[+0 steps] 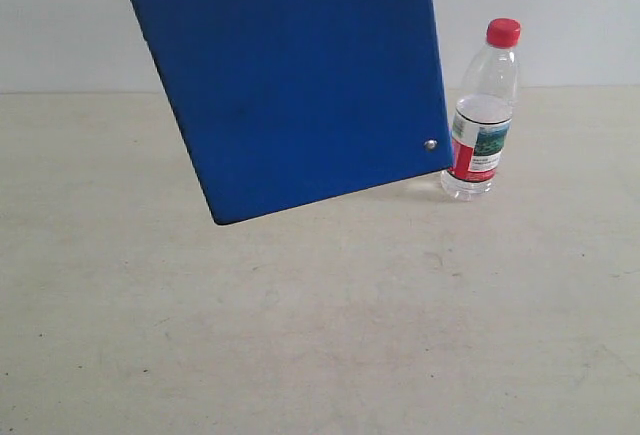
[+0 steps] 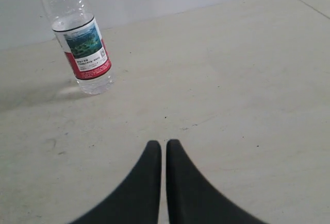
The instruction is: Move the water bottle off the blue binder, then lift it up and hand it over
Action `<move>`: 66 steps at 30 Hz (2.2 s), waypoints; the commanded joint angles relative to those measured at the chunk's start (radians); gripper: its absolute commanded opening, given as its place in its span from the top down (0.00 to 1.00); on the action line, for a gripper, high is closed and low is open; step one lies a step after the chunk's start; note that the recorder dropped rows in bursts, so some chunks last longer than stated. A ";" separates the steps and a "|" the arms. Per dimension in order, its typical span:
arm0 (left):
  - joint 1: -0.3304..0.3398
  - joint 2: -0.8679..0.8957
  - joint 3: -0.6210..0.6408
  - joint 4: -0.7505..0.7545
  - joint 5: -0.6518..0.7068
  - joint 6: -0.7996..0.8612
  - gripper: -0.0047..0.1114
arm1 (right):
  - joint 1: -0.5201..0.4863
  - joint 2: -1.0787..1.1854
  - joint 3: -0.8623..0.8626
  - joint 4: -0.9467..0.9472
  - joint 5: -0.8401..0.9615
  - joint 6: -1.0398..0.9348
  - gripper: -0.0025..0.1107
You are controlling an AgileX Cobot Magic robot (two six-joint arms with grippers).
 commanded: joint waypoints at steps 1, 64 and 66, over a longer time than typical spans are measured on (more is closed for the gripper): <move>0.001 -0.002 0.004 -0.004 -0.002 -0.007 0.92 | -0.003 -0.005 -0.001 -0.040 -0.010 -0.023 0.98; -0.214 -0.367 0.004 1.713 0.017 -1.544 0.92 | -0.003 -0.005 -0.001 -0.028 -0.014 -0.021 0.98; -0.214 -0.367 0.004 1.721 0.089 -1.530 0.92 | -0.003 -0.005 -0.001 -0.028 -0.014 -0.021 0.98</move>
